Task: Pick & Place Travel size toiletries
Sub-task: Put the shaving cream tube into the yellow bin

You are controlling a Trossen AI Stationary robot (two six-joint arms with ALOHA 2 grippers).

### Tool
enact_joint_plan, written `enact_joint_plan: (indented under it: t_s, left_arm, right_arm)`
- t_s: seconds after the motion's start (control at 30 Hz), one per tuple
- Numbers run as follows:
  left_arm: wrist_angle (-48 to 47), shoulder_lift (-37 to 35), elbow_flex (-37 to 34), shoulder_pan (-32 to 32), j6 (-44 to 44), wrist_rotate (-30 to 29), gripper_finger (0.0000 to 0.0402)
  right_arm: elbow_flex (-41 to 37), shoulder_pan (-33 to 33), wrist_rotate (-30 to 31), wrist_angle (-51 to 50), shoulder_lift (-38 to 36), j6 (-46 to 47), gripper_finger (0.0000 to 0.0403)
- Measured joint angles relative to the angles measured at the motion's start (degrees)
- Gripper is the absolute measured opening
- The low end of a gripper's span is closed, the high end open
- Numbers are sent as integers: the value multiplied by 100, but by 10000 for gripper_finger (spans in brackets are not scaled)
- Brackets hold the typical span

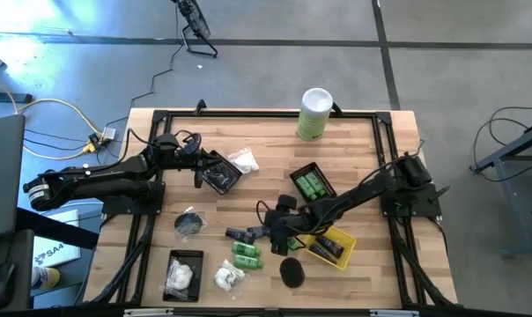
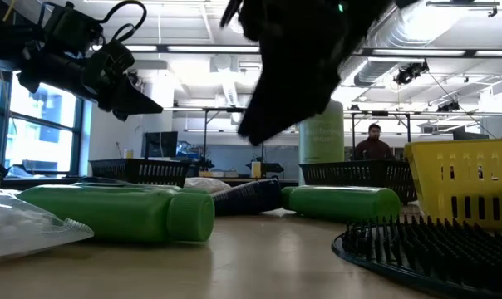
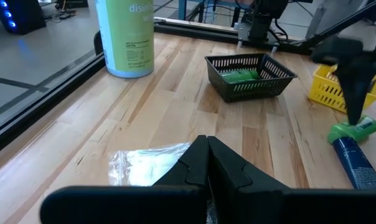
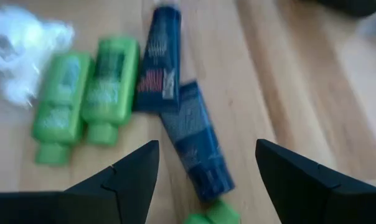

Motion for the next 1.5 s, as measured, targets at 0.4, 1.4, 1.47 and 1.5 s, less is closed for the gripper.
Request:
enact_joint_plan:
  t_s: [0.4,1.4,1.47,1.5]
  left_arm:
    - [-1,-1,-1,-1,0,-1,0]
    - [-1,0,-1,-1,0,0,0]
    - [-1,0,-1,0,0,0,0]
    - [-2,0,0,-2,0,-2,0]
  right_arm:
    - [-2,-24,-105,41,635,-616,258]
    - [0,-98,-427,130,737,-629,189]
    - [0,-98,-448,129,737,-521,174]
    - [0,-98,-461,129,735,-466,168]
